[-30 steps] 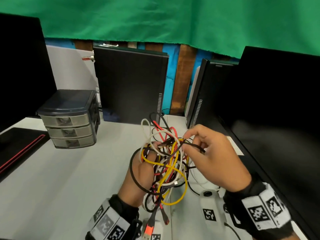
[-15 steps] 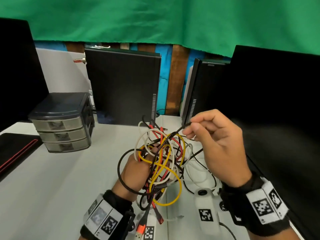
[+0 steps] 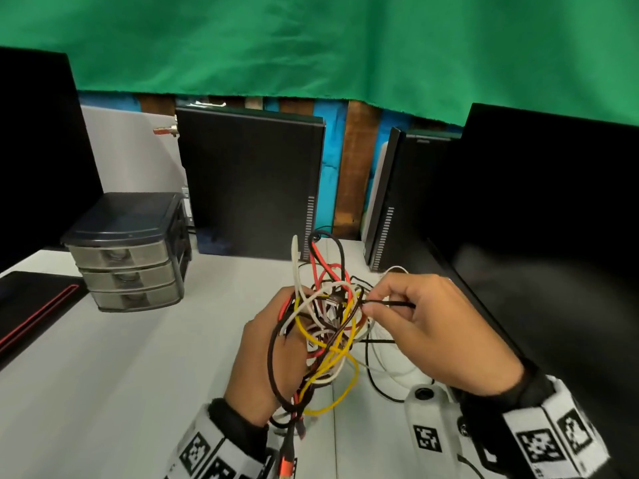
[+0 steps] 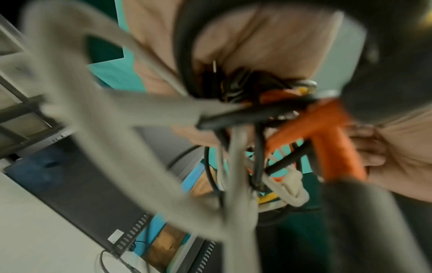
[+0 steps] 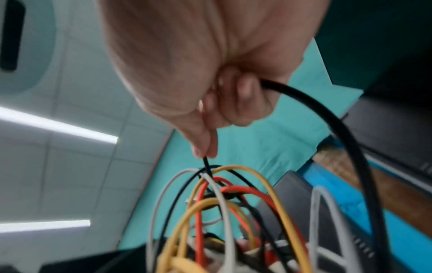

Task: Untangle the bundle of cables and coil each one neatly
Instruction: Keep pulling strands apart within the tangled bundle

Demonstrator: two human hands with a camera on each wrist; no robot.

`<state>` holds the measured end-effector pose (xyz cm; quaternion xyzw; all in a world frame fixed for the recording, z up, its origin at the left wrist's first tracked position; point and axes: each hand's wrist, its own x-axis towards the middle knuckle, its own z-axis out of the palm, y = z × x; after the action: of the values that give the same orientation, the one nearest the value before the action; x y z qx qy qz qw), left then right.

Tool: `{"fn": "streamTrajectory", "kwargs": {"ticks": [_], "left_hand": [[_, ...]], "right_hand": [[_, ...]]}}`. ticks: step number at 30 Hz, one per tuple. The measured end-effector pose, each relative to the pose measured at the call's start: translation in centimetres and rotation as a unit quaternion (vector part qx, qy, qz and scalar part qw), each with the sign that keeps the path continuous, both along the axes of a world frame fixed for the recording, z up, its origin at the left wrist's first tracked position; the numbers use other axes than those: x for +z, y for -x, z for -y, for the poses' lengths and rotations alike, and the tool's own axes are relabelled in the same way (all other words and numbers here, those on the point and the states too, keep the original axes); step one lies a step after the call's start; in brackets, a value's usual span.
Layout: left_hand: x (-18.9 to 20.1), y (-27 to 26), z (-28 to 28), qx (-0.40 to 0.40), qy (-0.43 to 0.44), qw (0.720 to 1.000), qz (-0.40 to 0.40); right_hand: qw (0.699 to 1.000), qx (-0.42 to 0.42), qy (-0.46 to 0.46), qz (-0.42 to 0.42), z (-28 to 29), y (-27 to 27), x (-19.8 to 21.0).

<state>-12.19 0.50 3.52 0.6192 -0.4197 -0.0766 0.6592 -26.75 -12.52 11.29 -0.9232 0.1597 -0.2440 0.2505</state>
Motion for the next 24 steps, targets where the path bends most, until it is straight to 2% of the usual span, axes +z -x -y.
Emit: {"fn": "streamTrajectory", "kwargs": {"ticks": [2, 5, 9, 11, 13, 15, 18, 21, 24], "left_hand": [[0.3, -0.1, -0.1, 0.0, 0.004, 1.0, 0.024], [0.4, -0.8, -0.1, -0.006, -0.017, 0.999, 0.027], [-0.1, -2.1, -0.7, 0.04, -0.008, 0.999, 0.022], [0.1, -2.3, -1.1, 0.06, 0.004, 0.998, -0.028], [0.1, -2.6, -1.5, 0.056, 0.029, 0.996, -0.06], [-0.5, -3.1, -1.6, 0.063, 0.036, 0.995, -0.063], [-0.7, -2.6, -1.5, 0.052, 0.037, 0.996, -0.058], [-0.5, -1.6, -0.7, 0.043, 0.037, 0.997, -0.056], [-0.9, -1.0, -0.3, 0.054, 0.036, 0.996, -0.061]], "right_hand": [[0.997, 0.021, 0.009, 0.074, -0.6, -0.2, 0.2], [0.974, 0.056, -0.062, 0.209, -1.2, -0.2, 1.0], [0.944, 0.048, -0.116, 0.305, -0.1, 0.8, 2.3], [0.943, 0.015, -0.151, 0.295, 1.3, 0.9, 1.8], [0.961, -0.027, -0.153, 0.229, 2.9, 0.1, 0.1], [0.983, -0.058, -0.107, 0.136, 3.7, -0.8, -1.9], [0.999, -0.041, -0.027, 0.023, 2.2, -2.2, -3.7], [0.999, -0.018, 0.027, 0.009, -0.1, -3.4, -4.4], [0.994, -0.033, 0.077, 0.063, -0.5, -3.5, -4.4]]}}
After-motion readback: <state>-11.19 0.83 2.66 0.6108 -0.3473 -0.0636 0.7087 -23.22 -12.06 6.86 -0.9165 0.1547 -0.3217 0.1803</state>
